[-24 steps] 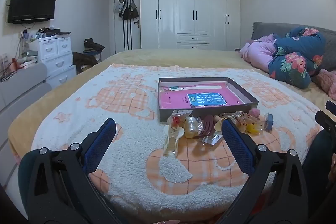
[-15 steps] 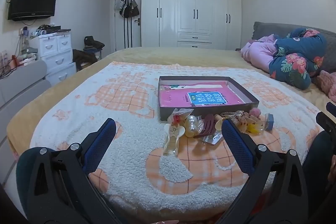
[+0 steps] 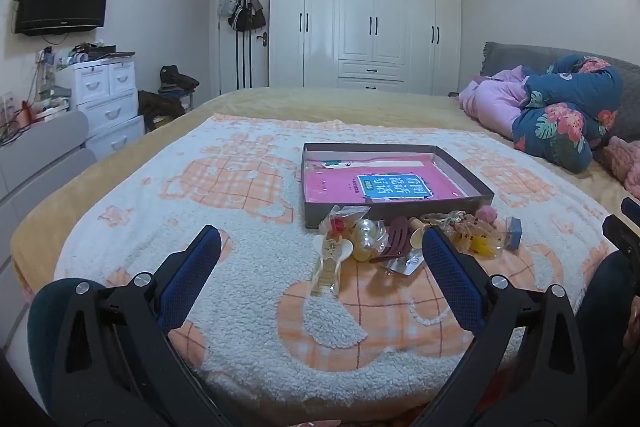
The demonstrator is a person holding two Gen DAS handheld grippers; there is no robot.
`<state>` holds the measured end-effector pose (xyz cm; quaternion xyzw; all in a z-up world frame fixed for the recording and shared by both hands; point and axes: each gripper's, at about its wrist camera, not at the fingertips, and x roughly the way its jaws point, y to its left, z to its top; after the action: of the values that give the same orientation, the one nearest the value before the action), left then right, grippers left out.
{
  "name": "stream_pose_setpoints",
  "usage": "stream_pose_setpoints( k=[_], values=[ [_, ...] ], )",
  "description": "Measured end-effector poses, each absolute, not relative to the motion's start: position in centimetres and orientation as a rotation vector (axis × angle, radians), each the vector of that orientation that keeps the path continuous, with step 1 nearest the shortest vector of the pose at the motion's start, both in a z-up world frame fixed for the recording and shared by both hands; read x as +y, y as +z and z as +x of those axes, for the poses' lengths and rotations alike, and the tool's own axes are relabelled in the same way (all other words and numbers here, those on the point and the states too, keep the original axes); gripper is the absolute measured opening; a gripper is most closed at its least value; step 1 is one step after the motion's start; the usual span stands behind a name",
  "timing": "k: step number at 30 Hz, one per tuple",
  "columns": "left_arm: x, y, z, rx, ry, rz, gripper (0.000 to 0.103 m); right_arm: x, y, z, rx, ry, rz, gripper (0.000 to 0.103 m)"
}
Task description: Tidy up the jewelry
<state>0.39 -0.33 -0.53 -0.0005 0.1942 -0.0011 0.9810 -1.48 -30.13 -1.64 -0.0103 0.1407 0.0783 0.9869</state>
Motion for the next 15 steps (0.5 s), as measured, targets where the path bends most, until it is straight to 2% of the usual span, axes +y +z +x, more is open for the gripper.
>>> stream_pose_setpoints(
  k=[15],
  values=[
    [0.08, -0.38, 0.45, 0.393, -0.007, -0.006, 0.093, -30.16, -2.08, -1.36, 0.283, 0.158, -0.014, 0.097]
  ],
)
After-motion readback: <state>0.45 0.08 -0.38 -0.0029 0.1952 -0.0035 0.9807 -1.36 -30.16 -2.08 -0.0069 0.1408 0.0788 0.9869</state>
